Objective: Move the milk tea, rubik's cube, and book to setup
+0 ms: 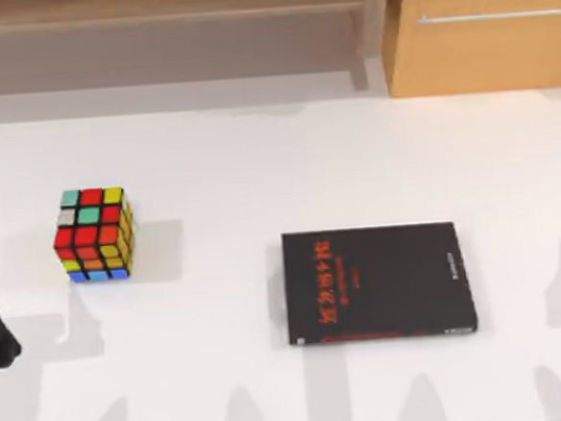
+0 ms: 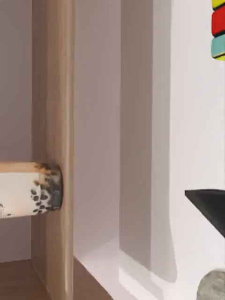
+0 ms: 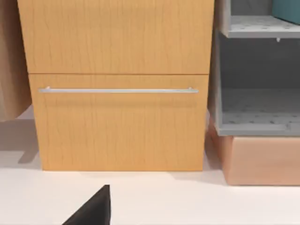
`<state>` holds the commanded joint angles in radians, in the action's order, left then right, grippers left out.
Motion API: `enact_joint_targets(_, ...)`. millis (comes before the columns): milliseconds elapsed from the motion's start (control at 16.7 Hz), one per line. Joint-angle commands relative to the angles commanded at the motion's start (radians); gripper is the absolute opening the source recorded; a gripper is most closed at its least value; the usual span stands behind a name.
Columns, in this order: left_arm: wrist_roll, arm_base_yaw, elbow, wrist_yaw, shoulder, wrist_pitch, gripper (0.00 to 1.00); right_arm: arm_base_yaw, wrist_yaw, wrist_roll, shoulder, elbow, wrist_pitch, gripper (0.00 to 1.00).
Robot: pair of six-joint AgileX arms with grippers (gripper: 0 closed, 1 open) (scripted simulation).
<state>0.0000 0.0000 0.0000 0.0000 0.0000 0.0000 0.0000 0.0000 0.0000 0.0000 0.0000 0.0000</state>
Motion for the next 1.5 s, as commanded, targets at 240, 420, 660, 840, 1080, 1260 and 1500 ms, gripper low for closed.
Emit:
enact_joint_targets(240,0.000,0.005,0.022,0.006,0.032,0.019,1.00,0.000,0.000,0.000,0.000,0.000,0.000,1.00)
enact_joint_targets(420,0.000,0.025,0.107,0.029,0.159,0.091,1.00,0.000,0.000,0.000,0.000,0.000,0.000,1.00)
enact_joint_targets(660,0.001,0.066,0.287,0.080,0.471,0.245,1.00,0.000,0.000,0.000,0.000,0.000,0.000,1.00)
enact_joint_targets(840,0.002,0.102,0.444,0.124,0.775,0.379,1.00,0.000,0.000,0.000,0.000,0.000,0.000,1.00)
enact_joint_targets(1080,0.002,0.149,0.649,0.180,1.189,0.552,1.00,0.000,0.000,0.000,0.000,0.000,0.000,1.00)
enact_joint_targets(1260,0.002,0.180,0.787,0.217,1.468,0.668,1.00,0.000,0.000,0.000,0.000,0.000,0.000,1.00)
enact_joint_targets(1500,0.003,0.213,0.931,0.256,1.734,0.788,1.00,0.000,0.000,0.000,0.000,0.000,0.000,1.00)
